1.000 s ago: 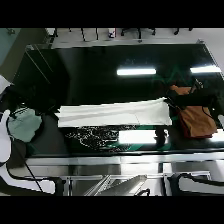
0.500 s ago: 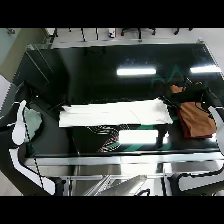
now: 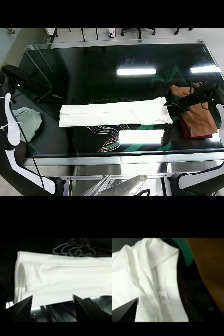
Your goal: Fold the shirts.
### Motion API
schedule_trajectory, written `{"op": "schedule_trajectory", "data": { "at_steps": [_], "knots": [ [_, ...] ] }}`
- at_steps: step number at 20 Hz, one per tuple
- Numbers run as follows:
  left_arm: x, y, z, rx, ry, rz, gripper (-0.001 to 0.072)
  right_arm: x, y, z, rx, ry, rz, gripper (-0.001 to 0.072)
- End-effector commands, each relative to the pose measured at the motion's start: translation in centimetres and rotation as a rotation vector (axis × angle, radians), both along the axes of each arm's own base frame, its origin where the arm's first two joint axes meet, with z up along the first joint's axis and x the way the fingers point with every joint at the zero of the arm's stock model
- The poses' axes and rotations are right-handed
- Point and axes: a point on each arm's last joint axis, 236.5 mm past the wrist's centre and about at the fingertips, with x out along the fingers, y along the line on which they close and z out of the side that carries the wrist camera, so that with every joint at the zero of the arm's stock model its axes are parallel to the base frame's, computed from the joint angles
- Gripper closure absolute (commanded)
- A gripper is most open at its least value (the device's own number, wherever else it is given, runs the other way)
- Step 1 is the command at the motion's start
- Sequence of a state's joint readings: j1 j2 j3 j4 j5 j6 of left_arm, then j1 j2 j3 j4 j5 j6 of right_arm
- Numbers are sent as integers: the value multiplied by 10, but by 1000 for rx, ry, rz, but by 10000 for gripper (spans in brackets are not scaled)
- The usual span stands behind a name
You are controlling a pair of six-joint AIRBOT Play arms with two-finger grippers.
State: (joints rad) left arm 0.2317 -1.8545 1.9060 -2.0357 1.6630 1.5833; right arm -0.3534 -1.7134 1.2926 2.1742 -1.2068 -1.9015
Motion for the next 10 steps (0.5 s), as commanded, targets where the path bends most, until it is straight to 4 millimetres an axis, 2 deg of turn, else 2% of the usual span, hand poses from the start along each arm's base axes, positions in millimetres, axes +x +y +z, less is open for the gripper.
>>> {"op": "schedule_trajectory", "data": {
  "at_steps": [1, 2, 4, 5, 6, 7, 9, 10],
  "knots": [
    [-3, 3, 39, 18, -76, 17, 146, -3, 19, -18, 93, 29, 47, 55],
    [-6, 2, 47, 22, -95, 17, 150, -5, 22, -26, 99, 47, 51, 89],
    [-15, -1, 59, 28, -130, 15, 175, -9, 27, -38, 110, 71, 67, 260],
    [-18, -5, 65, 25, -148, 16, 314, -10, 29, -42, 111, 72, 82, 451],
    [-22, -8, 68, 30, -171, 2, 619, -10, 30, -42, 109, 63, 97, 667],
    [-23, -15, 71, 38, -209, -24, 688, -8, 30, -41, 108, 57, 100, 690],
    [-19, -37, 71, 40, -270, -35, 689, 2, 31, -29, 119, 22, 90, 691],
    [-17, -55, 67, 38, -291, -55, 689, 7, 30, -19, 115, -4, 90, 691]
  ]
}}
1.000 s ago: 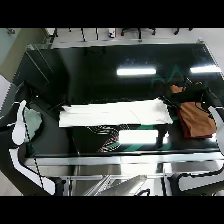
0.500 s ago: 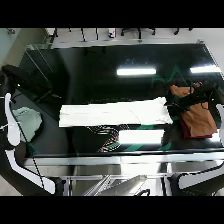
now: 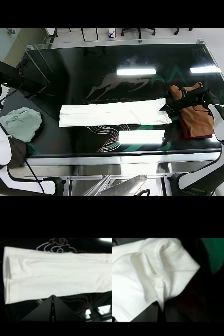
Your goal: Fold the shirts.
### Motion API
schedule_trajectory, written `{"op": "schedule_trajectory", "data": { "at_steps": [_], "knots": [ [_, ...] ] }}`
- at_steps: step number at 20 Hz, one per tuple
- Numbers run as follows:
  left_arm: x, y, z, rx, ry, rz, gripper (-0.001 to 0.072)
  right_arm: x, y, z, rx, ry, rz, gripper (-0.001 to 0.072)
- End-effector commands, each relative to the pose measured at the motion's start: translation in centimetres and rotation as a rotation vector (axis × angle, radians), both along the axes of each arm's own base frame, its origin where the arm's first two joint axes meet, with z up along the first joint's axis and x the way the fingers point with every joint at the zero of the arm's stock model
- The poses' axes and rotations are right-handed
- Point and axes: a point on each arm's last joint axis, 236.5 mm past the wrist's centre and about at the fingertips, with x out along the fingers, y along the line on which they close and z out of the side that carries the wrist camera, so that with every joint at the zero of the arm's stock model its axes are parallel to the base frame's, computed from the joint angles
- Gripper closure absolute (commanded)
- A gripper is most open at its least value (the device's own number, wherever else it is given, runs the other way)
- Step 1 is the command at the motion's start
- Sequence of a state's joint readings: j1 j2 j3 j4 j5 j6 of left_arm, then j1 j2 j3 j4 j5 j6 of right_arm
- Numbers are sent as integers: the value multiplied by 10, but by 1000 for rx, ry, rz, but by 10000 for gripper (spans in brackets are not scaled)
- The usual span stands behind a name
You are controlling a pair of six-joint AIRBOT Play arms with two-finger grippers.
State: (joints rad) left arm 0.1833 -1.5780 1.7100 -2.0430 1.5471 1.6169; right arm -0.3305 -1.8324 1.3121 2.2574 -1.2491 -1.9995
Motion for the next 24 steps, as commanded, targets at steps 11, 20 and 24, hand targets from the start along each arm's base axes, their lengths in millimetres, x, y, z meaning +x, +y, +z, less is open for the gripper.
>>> {"op": "schedule_trajectory", "data": {
  "at_steps": [11, 20, 24],
  "knots": [
    [-30, -373, -168, -10, -198, -546, 689, -5, 79, 223, 68, -344, 178, 691],
    [-46, -413, -173, -23, -81, -673, 689, -16, 108, 276, 41, -440, 221, 691],
    [-56, -372, -153, 11, 41, -721, 690, -16, 111, 278, 66, -413, 185, 691]
  ]
}}
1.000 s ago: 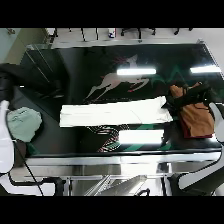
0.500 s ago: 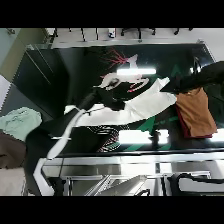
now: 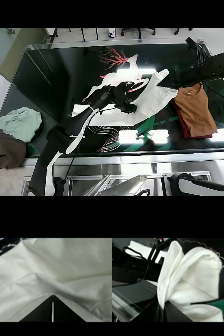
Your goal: Fold the shirts.
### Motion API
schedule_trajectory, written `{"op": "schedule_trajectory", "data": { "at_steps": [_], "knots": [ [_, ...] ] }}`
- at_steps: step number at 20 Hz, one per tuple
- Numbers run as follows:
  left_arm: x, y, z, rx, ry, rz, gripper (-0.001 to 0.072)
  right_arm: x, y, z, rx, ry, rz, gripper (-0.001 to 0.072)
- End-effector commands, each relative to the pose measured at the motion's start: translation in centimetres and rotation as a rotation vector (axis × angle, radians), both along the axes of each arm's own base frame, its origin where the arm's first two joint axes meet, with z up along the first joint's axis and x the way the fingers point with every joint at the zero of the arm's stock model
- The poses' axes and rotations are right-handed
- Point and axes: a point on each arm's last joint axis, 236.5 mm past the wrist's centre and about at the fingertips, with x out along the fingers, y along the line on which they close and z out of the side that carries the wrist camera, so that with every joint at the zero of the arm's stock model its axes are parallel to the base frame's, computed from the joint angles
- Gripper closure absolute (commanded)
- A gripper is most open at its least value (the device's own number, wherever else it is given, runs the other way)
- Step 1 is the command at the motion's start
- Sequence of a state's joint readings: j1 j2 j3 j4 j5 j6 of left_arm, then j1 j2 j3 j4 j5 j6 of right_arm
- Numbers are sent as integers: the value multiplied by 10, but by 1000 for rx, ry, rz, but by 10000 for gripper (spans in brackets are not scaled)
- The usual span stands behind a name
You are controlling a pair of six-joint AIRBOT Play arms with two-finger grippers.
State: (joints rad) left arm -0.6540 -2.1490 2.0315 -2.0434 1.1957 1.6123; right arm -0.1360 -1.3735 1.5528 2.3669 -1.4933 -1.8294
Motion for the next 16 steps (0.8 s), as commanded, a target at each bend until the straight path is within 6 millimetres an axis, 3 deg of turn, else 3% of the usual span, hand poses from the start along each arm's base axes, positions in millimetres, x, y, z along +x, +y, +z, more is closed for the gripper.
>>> {"op": "schedule_trajectory", "data": {
  "at_steps": [1, 4, 7, 9, 11, 14, 15, 16],
  "knots": [
    [-17, 51, 19, 84, 114, -61, 690, -2, 7, 4, 26, 23, -15, 691],
    [-3, 141, 73, 83, 126, 62, 690, -7, 38, 7, 36, 9, 40, 691],
    [11, 247, 154, 12, -20, 323, 690, 3, 100, 16, 71, -72, 59, 691],
    [-1, 317, 204, -20, -138, 501, 690, 11, 161, 17, 116, -142, 67, 691],
    [-22, 380, 247, -32, -265, 675, 690, 12, 238, 7, 185, -187, 79, 691],
    [-56, 445, 286, -24, -447, 894, 690, 4, 352, -44, 242, -257, 39, 690],
    [-65, 461, 290, -17, -486, 955, 689, -2, 387, -69, 248, -296, 12, 647],
    [-74, 473, 292, -12, -515, 1008, 689, -14, 416, -95, 241, -316, 13, 354]
  ]
}}
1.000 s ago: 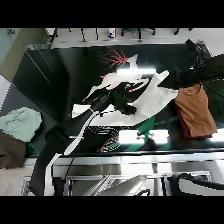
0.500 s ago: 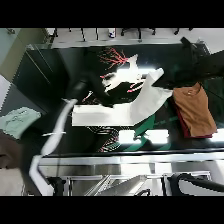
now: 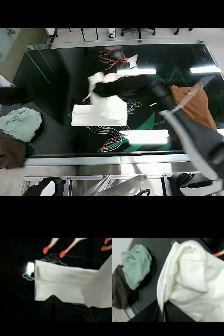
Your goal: Fold the shirts.
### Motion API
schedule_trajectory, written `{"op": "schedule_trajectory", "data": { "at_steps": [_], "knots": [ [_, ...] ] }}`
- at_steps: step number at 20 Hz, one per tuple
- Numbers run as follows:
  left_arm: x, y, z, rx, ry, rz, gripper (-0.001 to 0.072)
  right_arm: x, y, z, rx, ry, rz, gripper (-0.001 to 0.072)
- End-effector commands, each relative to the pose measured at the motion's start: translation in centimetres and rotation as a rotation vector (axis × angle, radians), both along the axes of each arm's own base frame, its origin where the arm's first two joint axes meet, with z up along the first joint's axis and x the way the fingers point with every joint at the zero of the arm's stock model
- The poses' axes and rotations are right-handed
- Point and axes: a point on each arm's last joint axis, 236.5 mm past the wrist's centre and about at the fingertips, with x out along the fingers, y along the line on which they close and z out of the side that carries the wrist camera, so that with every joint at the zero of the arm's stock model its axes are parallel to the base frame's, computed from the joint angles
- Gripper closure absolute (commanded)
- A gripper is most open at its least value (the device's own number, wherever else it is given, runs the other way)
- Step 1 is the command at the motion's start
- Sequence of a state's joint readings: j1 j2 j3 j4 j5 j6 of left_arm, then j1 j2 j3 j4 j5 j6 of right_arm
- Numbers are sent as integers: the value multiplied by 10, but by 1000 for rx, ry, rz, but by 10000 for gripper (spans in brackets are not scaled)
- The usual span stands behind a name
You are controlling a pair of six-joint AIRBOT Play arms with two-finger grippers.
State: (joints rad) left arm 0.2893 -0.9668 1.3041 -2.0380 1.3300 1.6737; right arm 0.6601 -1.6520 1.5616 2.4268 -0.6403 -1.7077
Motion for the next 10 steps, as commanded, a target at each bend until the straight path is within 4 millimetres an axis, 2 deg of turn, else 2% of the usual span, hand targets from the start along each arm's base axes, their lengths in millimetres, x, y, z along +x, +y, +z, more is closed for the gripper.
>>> {"op": "schedule_trajectory", "data": {
  "at_steps": [1, 2, 3, 4, 6, 8, 10],
  "knots": [
    [-39, 58, 21, 43, -147, 238, 689, -23, 101, -65, 40, -118, -80, 69],
    [-46, 63, 17, 48, -153, 267, 689, -31, 106, -82, 7, -99, -45, 52],
    [-51, 66, 14, 58, -160, 278, 689, -29, 97, -86, -28, -83, -15, 52],
    [-54, 66, 12, 66, -168, 281, 689, -19, 79, -83, -53, -69, -3, 52],
    [-57, 64, 9, 73, -169, 274, 689, 11, 24, -60, -90, -30, -6, 52],
    [-56, 65, 9, 75, -169, 274, 689, 38, -46, -41, -121, 40, -28, 52],
    [-56, 65, 10, 77, -175, 275, 689, 50, -119, -42, -154, 185, -60, 51]
  ]
}}
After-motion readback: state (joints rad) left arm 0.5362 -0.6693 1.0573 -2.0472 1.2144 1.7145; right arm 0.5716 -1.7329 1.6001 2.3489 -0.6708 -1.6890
